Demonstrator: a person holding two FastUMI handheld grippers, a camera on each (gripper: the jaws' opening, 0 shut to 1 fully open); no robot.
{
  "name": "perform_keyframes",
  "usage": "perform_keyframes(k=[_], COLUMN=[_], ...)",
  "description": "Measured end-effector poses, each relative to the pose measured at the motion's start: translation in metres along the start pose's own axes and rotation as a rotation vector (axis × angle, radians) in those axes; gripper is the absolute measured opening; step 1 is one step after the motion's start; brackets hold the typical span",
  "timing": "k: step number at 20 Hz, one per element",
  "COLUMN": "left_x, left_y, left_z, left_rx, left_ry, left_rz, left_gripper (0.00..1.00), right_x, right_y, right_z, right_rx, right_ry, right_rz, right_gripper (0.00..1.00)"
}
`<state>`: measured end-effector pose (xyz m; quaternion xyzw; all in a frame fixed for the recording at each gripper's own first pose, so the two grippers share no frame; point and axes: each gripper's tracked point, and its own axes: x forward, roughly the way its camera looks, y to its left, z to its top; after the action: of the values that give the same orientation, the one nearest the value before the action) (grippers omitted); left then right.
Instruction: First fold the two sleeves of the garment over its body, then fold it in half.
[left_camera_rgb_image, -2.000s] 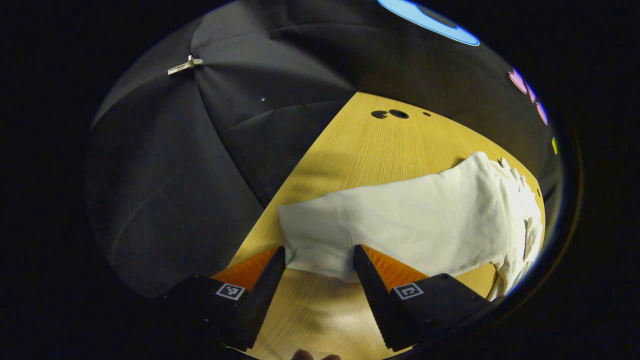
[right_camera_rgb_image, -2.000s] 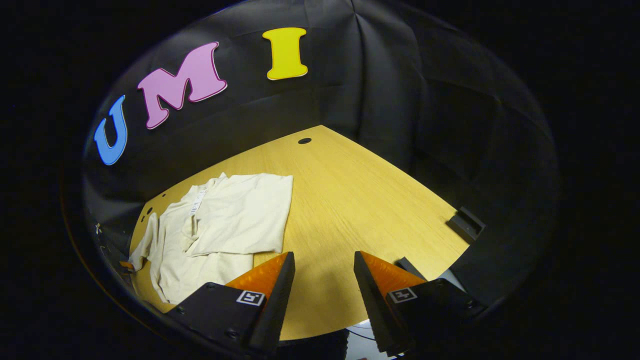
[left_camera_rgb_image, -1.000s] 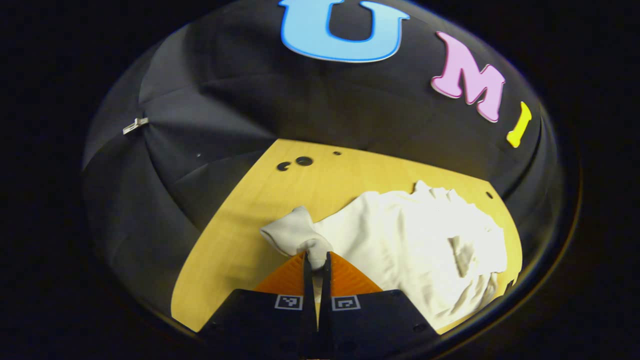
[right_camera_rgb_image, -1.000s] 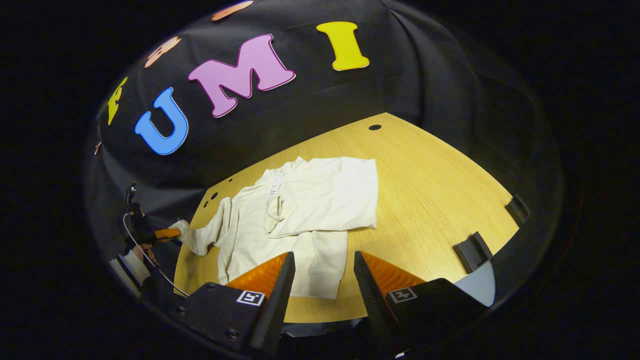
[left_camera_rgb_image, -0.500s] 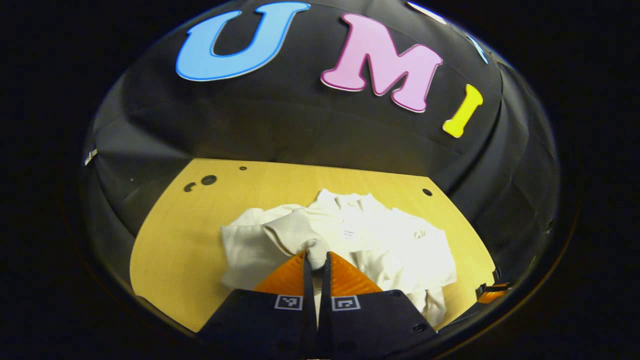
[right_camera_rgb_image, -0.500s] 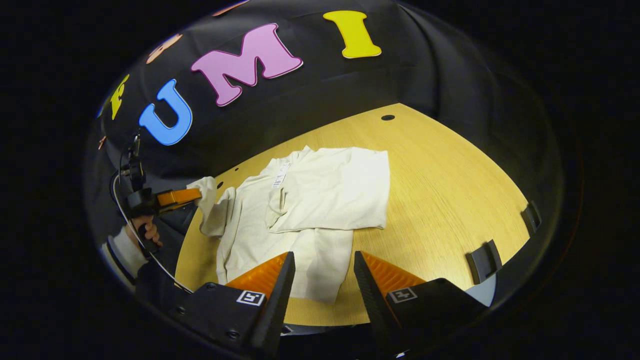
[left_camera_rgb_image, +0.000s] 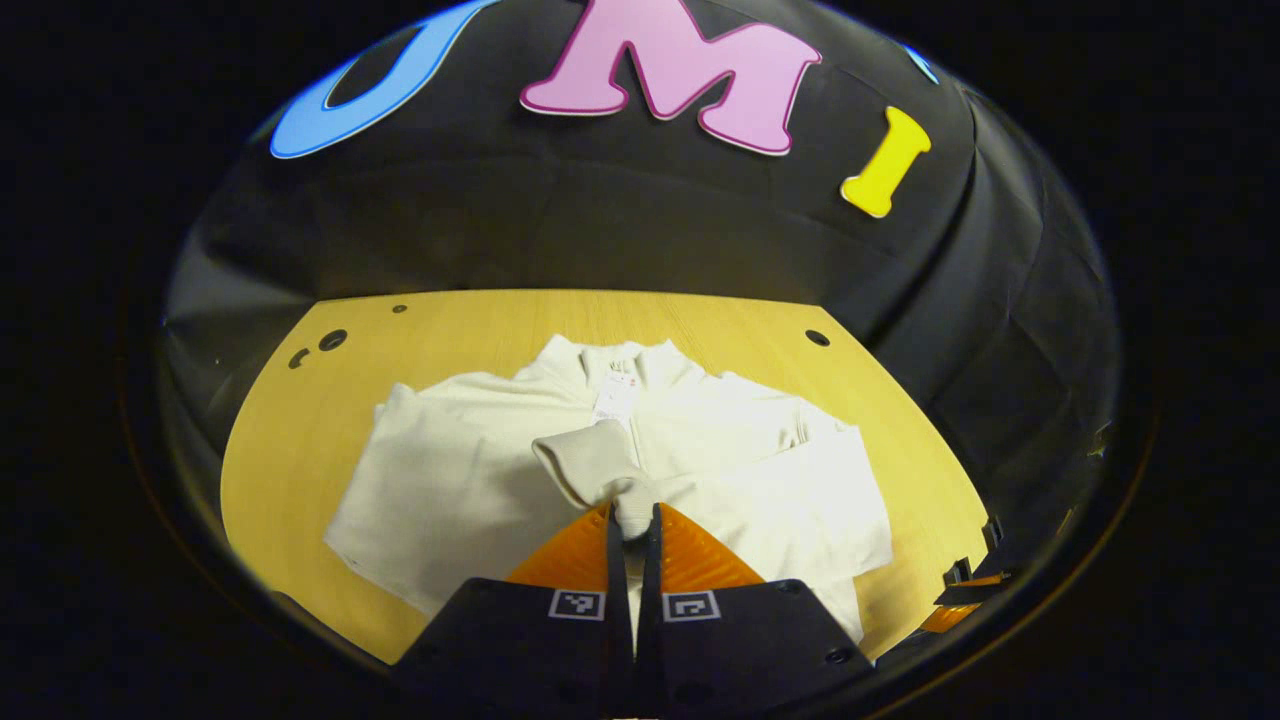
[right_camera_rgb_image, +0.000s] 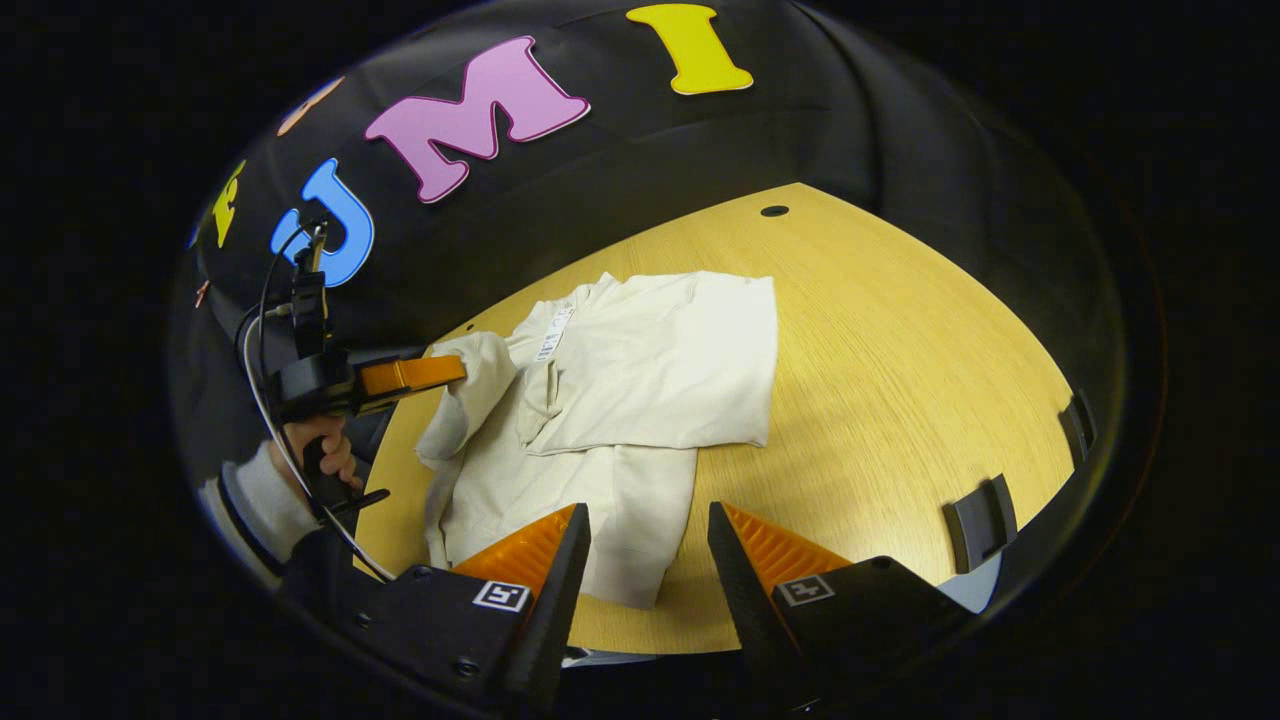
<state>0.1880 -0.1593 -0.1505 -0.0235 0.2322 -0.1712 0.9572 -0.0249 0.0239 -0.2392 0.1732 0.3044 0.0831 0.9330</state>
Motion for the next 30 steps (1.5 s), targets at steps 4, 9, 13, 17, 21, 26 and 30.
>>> perform_keyframes(k=[4,9,13,17,21,26,30], left_x=[0.022,0.044,0.058,0.062,0.055,0.021,-0.017], left_y=[-0.013,-0.020,-0.021,-0.018,-0.020,-0.020,0.000], left_z=[-0.027,-0.045,-0.054,-0.060,-0.070,-0.082,-0.104], left_rx=[0.005,0.054,0.047,0.032,0.012,0.023,0.043], left_ry=[0.062,0.103,0.125,0.142,0.174,0.171,0.178], left_rz=[0.007,0.032,0.059,0.061,0.059,0.030,0.039], left_gripper=[0.07,0.07,0.08,0.13,0.58,0.75,0.80], right_x=[0.005,0.014,0.019,0.019,0.016,0.013,0.009], right_y=[-0.007,-0.011,-0.010,-0.007,-0.003,0.008,0.011], right_z=[-0.004,-0.006,-0.011,-0.016,-0.021,-0.031,-0.036], right_rx=[-0.002,0.003,-0.010,-0.013,-0.010,-0.018,-0.018], right_ry=[0.027,0.059,0.081,0.087,0.089,0.094,0.088], right_rz=[0.006,0.014,0.019,0.017,0.012,0.008,-0.009], right_gripper=[0.74,0.74,0.74,0.74,0.74,0.81,0.89])
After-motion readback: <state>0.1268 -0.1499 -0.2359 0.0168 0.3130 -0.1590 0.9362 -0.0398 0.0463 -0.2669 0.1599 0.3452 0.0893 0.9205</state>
